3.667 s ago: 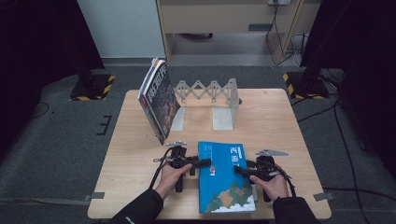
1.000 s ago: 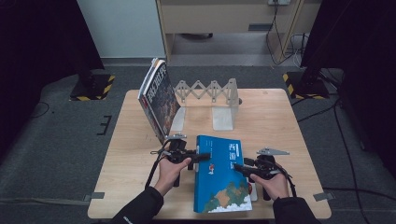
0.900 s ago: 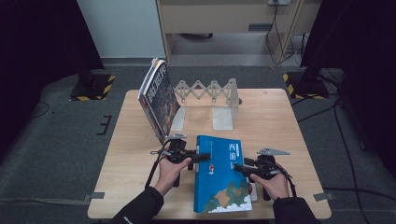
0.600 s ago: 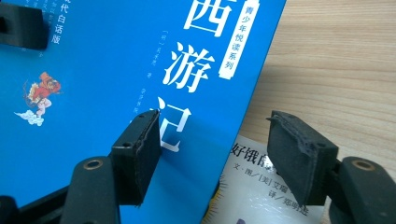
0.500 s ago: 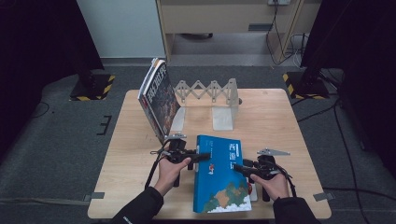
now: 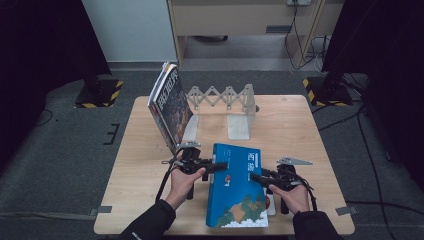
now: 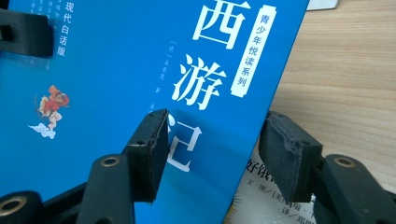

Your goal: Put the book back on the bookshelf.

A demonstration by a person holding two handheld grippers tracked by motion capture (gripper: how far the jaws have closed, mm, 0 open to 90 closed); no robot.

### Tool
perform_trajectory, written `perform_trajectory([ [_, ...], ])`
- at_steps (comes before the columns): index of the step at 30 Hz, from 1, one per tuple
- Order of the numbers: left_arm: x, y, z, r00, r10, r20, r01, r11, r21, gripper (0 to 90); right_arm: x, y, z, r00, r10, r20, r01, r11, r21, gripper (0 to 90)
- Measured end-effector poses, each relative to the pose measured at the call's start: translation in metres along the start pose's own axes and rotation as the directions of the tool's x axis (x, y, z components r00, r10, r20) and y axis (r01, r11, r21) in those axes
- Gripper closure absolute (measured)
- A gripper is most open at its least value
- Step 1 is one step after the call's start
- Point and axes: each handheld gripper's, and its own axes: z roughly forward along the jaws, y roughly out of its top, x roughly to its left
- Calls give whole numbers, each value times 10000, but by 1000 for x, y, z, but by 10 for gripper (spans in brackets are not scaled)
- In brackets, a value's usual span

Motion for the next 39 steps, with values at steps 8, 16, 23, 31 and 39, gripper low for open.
perform_trajectory([
  [8,-4,11,-2,9996,279,3,-279,9989,-380,578,1,8,-1,9999,-122,71,125,9991,-406,452],
  [16,-1,9,-2,9998,191,-32,-192,9993,-317,578,-1,6,2,9998,-206,62,209,9987,-468,447],
  [23,-2,9,-1,9998,218,-40,-219,9992,-342,576,-2,6,2,9999,-96,48,98,9993,-360,465],
  [31,-5,8,2,9997,241,-91,-245,9991,-359,572,-4,5,0,9999,-109,33,110,9994,-321,474],
  [39,0,6,9,9998,-119,-147,115,9996,-256,564,-5,5,2,9997,-153,174,154,9999,-64,476],
])
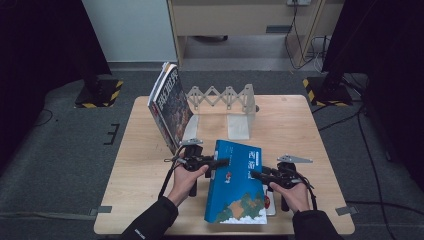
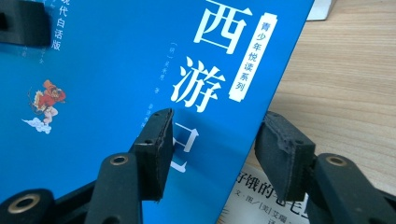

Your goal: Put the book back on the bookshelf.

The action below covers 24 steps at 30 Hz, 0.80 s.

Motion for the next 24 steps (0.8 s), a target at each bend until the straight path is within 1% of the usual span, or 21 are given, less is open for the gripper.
perform_trajectory([
  [4,2,0,2,10000,-65,24,65,10000,27,561,0,0,0,10000,-78,43,78,10000,9,476],
  [7,4,-1,5,9996,-265,104,265,9996,5,559,0,0,0,9999,-147,47,147,9999,15,476],
  [13,4,-1,7,9998,-194,-18,194,9997,135,557,2,1,1,9997,-244,-33,244,9997,-22,480],
  [14,4,-2,8,9999,-125,-116,126,9998,145,556,2,1,1,9996,-288,-8,288,9996,-29,480],
  [16,4,-2,9,9998,-102,-179,105,9997,217,553,3,0,1,9995,-313,-21,313,9995,-17,482],
  [19,5,-3,10,9996,-120,-251,127,9995,274,546,3,1,2,9995,-329,16,329,9994,-54,483],
  [21,7,-3,11,9995,-149,-267,158,9994,313,544,3,0,2,9994,-360,5,360,9994,20,484],
  [22,9,-3,12,9993,-313,-223,321,9988,357,544,3,0,2,9993,-361,17,361,9993,30,484],
  [23,9,-3,12,9993,-313,-223,321,9988,357,544,3,0,2,9993,-361,17,361,9993,30,484],
  [24,10,-3,14,9990,-395,-219,402,9985,365,544,2,0,3,9993,-369,28,369,9993,48,484],
])
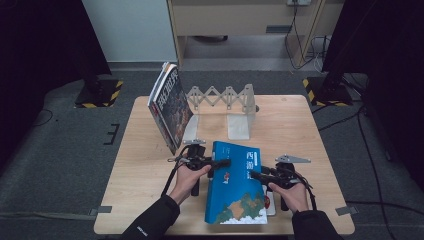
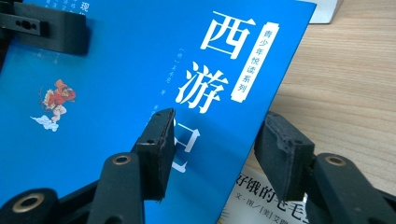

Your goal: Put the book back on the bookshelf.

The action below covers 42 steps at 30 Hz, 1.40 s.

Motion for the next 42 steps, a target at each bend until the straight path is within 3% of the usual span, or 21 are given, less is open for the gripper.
perform_trajectory([
  [3,2,0,1,9997,-195,127,194,9998,56,544,0,0,0,10000,-8,20,8,10000,15,484],
  [13,5,0,4,9999,-152,78,151,9997,192,555,-1,0,1,10000,-55,37,55,10000,52,485],
  [19,4,-2,0,9998,-121,185,121,9999,-1,570,-1,-1,1,9999,126,-12,-126,9999,-8,475],
  [24,1,-2,-4,9991,-34,415,42,9998,-177,576,-3,-2,1,9995,307,-94,-310,9991,-293,406],
  [29,-4,1,-5,9980,18,630,5,9994,-356,584,-1,-1,1,9984,455,-326,-468,9981,-402,422],
  [31,-6,2,-6,9980,56,635,-26,9989,-468,591,-1,1,-2,9988,366,-313,-389,9964,-759,457],
  [33,-13,11,-11,9961,428,766,-371,9965,-745,597,0,5,-5,9991,225,-357,-259,9949,-970,463],
  [35,-15,14,-14,9950,525,854,-449,9951,-884,603,0,7,-6,9993,53,-373,-99,9922,-1239,470],
  [37,-17,17,-19,9926,757,952,-654,9921,-1073,604,2,12,-10,9985,-73,-538,-23,9843,-1764,479],
  [40,-17,17,-20,9929,779,898,-687,9925,-1015,605,3,12,-9,9979,-18,-641,-101,9827,-1847,462],
  [42,-15,15,-19,9939,724,834,-644,9933,-957,605,2,10,-6,9970,179,-747,-309,9837,-1770,405],
])
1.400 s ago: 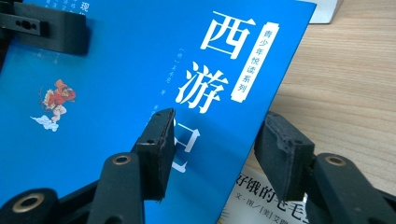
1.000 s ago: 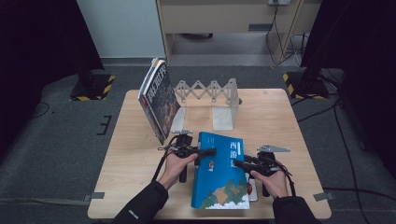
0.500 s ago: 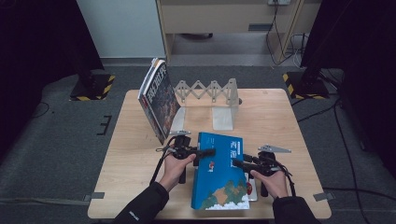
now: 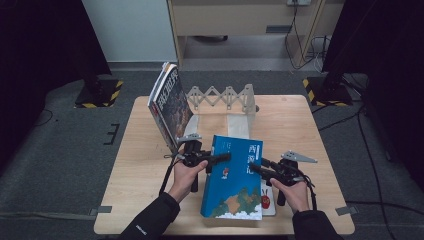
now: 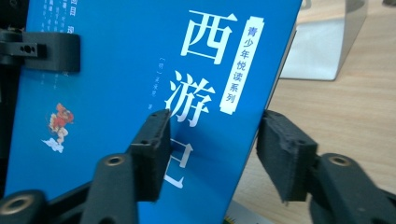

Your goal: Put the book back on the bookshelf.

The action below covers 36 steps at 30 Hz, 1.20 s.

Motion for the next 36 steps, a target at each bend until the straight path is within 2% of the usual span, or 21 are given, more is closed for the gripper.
perform_trajectory([
  [2,0,0,0,10000,-32,12,32,10000,37,604,-1,-1,1,9999,132,-29,-132,9999,58,377],
  [3,1,-1,0,10000,-38,32,38,10000,65,604,-3,-5,4,9991,416,-91,-413,9987,299,356],
  [5,-1,-2,2,10000,9,90,-10,9999,122,604,-2,-6,5,9982,543,-253,-532,9977,417,361],
  [10,-2,-3,3,9998,59,207,-62,9999,136,600,-2,-5,3,9986,502,-162,-491,9968,636,388],
  [13,-2,-3,3,9997,-46,240,42,9999,157,591,-2,-5,2,9991,400,-156,-389,9974,606,413],
  [17,-2,-4,6,9996,-174,215,171,9997,179,541,-1,-4,2,9994,310,-163,-299,9976,623,441],
  [24,1,-8,13,9993,-358,57,356,9986,389,527,0,-4,3,9998,69,-180,-53,9965,839,447],
  [26,2,-10,15,9983,-570,134,562,9972,494,527,0,-4,4,9997,19,-238,1,9962,870,449],
  [28,2,-12,19,9984,-543,164,530,9960,714,529,1,-4,4,9993,-71,-355,103,9960,892,454],
  [30,3,-14,18,9982,-579,166,565,9957,729,553,3,-4,5,9989,-78,-455,122,9951,983,456],
  [32,5,-15,17,9959,-889,144,878,9940,649,574,3,-4,5,9988,-109,-480,153,9955,930,458],
  [36,7,-16,15,9947,-1031,45,1027,9933,537,592,3,-4,4,9986,-200,-495,242,9961,852,461],
])
